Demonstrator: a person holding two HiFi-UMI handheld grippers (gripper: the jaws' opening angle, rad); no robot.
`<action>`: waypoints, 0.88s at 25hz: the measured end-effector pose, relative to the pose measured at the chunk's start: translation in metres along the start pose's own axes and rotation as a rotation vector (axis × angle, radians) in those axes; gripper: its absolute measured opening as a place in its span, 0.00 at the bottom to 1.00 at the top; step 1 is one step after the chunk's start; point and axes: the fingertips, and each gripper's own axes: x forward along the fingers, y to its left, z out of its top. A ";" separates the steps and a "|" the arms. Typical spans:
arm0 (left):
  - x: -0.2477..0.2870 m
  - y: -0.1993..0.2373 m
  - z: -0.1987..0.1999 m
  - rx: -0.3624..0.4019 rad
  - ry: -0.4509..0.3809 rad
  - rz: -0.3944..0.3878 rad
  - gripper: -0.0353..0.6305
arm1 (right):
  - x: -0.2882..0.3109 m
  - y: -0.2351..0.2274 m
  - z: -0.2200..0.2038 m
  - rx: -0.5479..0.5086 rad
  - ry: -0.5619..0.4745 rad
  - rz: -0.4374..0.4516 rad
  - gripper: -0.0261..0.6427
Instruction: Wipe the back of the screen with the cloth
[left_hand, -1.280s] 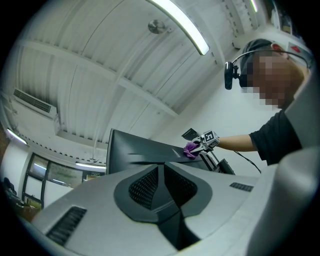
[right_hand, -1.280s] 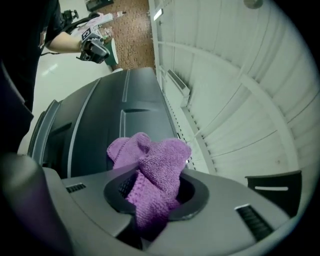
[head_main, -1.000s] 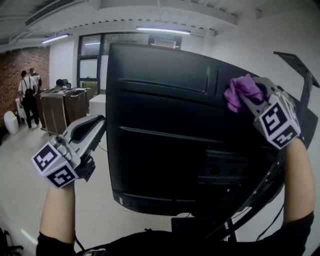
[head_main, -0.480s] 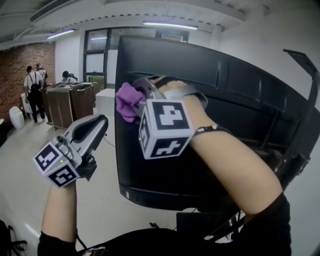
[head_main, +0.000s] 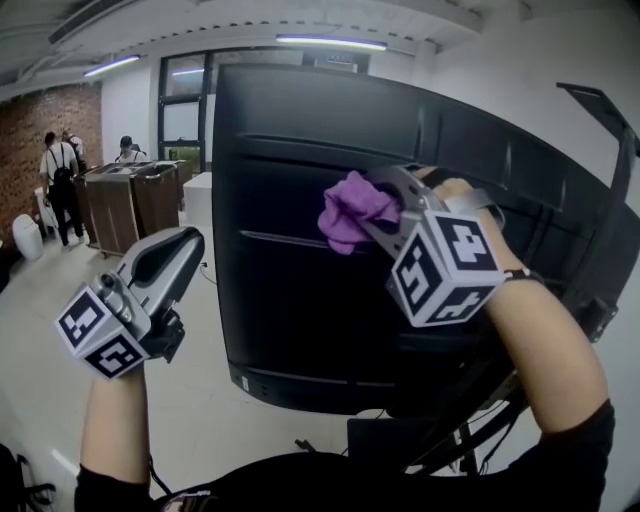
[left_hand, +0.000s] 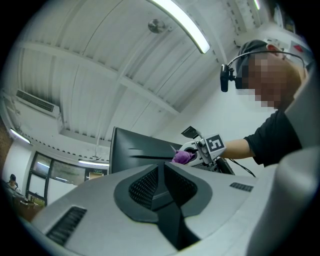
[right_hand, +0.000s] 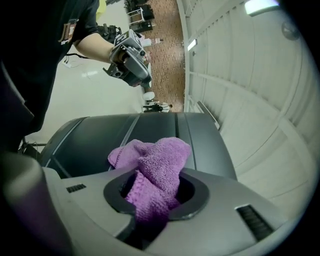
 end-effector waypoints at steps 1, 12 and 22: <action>0.000 0.000 0.000 -0.001 -0.001 -0.001 0.10 | -0.011 0.001 -0.020 0.008 0.023 0.004 0.20; 0.001 0.003 -0.006 -0.023 0.012 0.000 0.10 | -0.107 0.001 -0.184 0.080 0.402 0.012 0.20; -0.021 0.013 -0.031 -0.035 0.047 0.034 0.10 | -0.061 0.024 -0.003 0.209 -0.014 -0.004 0.20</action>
